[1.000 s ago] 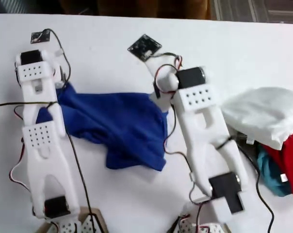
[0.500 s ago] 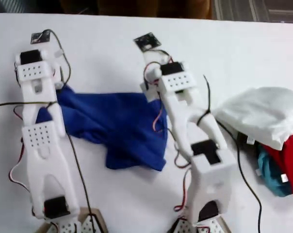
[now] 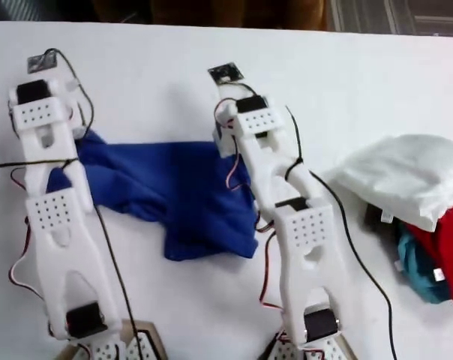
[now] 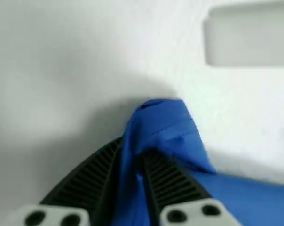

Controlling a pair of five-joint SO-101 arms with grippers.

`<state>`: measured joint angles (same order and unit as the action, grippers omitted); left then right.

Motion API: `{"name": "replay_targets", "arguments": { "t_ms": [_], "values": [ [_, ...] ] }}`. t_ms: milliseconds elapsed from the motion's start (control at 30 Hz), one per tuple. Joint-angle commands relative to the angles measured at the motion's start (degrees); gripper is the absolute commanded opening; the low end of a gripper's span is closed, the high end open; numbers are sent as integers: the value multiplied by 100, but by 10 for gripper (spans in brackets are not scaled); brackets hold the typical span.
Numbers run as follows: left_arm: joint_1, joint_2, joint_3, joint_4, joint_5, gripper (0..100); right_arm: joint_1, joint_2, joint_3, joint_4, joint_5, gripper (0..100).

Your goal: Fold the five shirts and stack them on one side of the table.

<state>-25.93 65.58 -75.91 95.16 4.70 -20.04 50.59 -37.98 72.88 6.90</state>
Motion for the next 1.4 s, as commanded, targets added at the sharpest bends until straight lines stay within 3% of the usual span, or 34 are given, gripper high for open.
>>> {"name": "replay_targets", "arguments": {
  "t_ms": [0,433,633,967,1167,1367],
  "values": [
    [-237,-123,-629,26,35,25,101,338,-738,268,-44,18],
    [-545,-70,-901,-132,18,26,382,1341,-2541,1042,-53,18],
    [-1064,-62,-910,-273,18,28,453,1490,-2804,1147,-360,18],
    [-1108,-123,-936,-510,-352,29,462,1490,-2804,1147,-369,18],
    [-1459,-88,-936,-818,-325,163,470,1499,-2804,1147,-369,18],
    [-1820,-123,-936,-1081,-343,181,470,1499,-2804,1147,-369,18]
  ]
}}
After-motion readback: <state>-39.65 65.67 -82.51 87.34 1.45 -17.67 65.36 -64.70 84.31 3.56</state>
